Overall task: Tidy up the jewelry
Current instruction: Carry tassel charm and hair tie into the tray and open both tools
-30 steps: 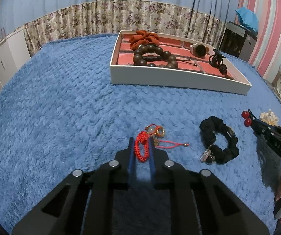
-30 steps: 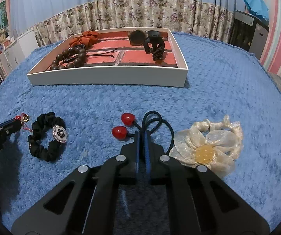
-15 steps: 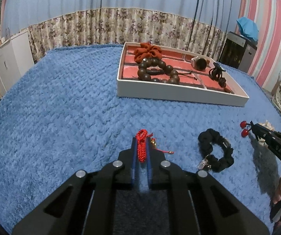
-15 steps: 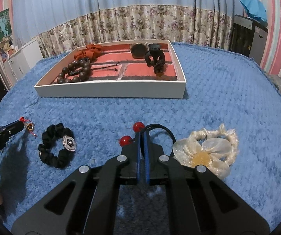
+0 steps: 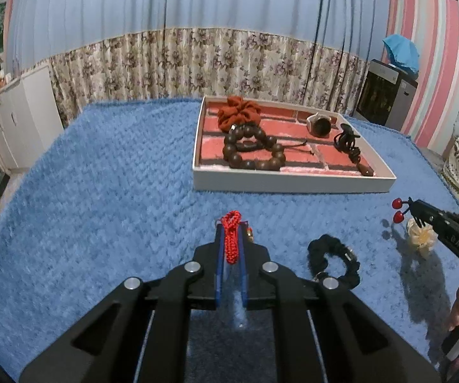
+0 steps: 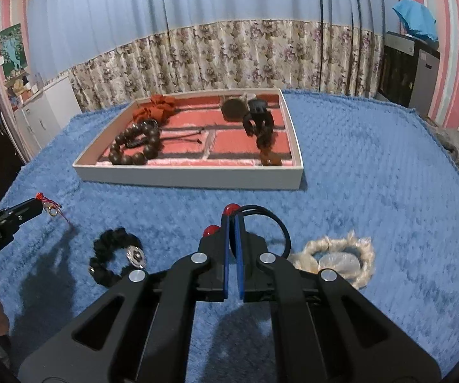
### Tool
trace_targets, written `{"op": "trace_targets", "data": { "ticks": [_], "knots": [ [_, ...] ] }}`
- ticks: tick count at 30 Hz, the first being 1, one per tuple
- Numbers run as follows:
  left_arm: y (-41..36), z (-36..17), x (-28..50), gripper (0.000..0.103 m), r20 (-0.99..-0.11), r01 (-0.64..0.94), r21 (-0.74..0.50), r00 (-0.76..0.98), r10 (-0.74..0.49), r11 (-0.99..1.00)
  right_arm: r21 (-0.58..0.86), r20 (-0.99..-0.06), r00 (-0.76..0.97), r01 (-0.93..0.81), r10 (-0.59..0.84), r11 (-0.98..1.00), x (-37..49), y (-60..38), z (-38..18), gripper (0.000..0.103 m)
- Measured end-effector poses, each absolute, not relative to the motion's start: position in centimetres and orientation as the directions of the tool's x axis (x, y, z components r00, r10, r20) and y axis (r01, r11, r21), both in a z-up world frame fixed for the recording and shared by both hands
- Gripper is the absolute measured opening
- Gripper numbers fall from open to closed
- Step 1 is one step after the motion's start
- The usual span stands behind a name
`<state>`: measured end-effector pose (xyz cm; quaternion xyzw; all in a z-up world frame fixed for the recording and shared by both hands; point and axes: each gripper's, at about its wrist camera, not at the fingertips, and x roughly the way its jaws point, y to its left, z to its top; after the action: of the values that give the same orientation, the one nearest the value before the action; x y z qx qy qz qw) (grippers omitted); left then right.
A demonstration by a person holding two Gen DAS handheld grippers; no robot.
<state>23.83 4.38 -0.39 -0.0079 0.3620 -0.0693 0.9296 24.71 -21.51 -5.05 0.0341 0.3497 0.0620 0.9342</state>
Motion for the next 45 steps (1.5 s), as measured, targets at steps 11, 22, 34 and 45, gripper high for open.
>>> {"op": "trace_targets", "data": {
  "ticks": [11,22,34,45],
  "knots": [
    [3.8,4.4,26.5,0.008,-0.646,0.146,-0.065,0.748,-0.153,0.987,0.114,-0.617,0.774,-0.093,0.143,0.989,27.3,-22.1,-1.3,0.004],
    [1.4,4.3,34.2,0.008,-0.665,0.173,-0.112,0.719,-0.204,0.978,0.103,-0.645,0.755,-0.070,0.120,0.992,34.3,-23.0,-0.7,0.004],
    [-1.4,-2.0,41.4,0.008,-0.732,0.150,-0.072,0.664,-0.154,0.986,0.060,-0.705,0.704,-0.061,0.086,0.996,40.5,-21.7,-6.1,0.004],
    [-0.8,-5.1,43.7,0.008,-0.760,0.122,-0.039,0.640,-0.109,0.992,0.064,-0.751,0.654,-0.068,0.093,0.996,43.0,-21.0,-9.1,0.005]
  ]
}}
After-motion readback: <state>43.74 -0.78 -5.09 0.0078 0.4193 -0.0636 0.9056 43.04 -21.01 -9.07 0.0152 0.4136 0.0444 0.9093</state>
